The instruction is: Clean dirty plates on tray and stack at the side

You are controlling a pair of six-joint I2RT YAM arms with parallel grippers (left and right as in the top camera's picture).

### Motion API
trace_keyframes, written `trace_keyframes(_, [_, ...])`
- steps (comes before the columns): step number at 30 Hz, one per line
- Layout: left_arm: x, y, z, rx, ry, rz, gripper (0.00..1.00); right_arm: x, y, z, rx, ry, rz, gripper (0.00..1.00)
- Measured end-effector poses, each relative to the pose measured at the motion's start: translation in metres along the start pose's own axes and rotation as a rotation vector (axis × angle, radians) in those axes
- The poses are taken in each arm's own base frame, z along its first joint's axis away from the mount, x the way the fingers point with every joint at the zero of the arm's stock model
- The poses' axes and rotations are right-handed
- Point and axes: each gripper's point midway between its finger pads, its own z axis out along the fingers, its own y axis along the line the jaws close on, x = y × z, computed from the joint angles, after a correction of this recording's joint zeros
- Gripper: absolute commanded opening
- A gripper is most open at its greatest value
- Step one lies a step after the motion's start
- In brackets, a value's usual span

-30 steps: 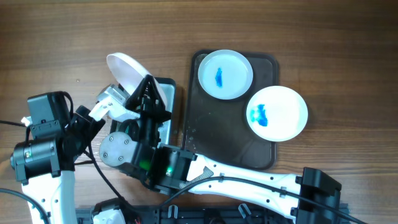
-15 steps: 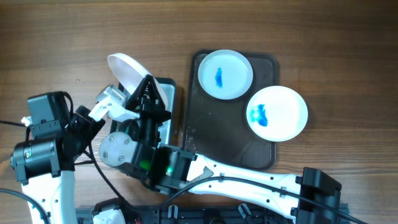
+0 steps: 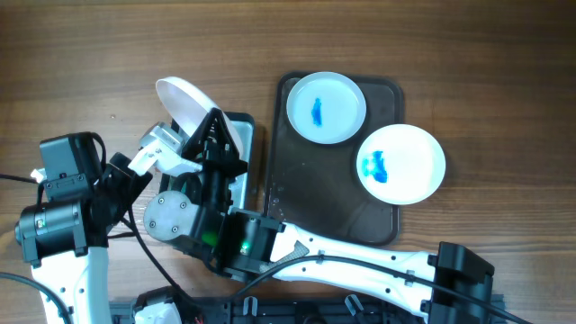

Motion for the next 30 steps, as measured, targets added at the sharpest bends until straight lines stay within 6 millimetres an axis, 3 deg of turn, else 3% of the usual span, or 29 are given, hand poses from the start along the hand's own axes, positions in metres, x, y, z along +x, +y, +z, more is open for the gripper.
trace_keyframes(6, [0.0, 0.0, 0.0, 0.0, 0.0, 0.0, 1.0, 0.011, -0.006, 0.009, 0.035, 0.041, 0.098, 0.04])
trace_keyframes(12, [0.0, 0.0, 0.0, 0.0, 0.0, 0.0, 1.0, 0.086, 0.009, 0.056, -0.046, 0.204, 0.014, 0.04])
trace_keyframes(14, [0.0, 0.0, 0.0, 0.0, 0.0, 0.0, 1.0, 0.092, 0.015, 0.061, -0.078, 0.219, 0.059, 0.04])
trace_keyframes(18, [0.0, 0.0, 0.0, 0.0, 0.0, 0.0, 1.0, 0.09, 0.033, 0.055, -0.17, 0.213, 0.141, 0.04])
trace_keyframes(23, [0.0, 0.0, 0.0, 0.0, 0.0, 0.0, 1.0, 0.106, 0.078, 0.043, -0.433, 0.314, 0.313, 0.04])
trace_keyframes(25, [0.0, 0.0, 0.0, 0.0, 0.0, 0.0, 1.0, 0.116, 0.087, 0.045, -0.519, 0.396, 0.428, 0.04])
trace_keyframes(28, [0.0, 0.0, 0.0, 0.0, 0.0, 0.0, 1.0, 0.136, 0.078, 0.06, -0.596, 0.529, 0.595, 0.04])
trace_keyframes(30, [0.0, 0.0, 0.0, 0.0, 0.0, 0.0, 1.0, 0.147, 0.056, 0.078, -0.635, 0.595, 0.724, 0.04])
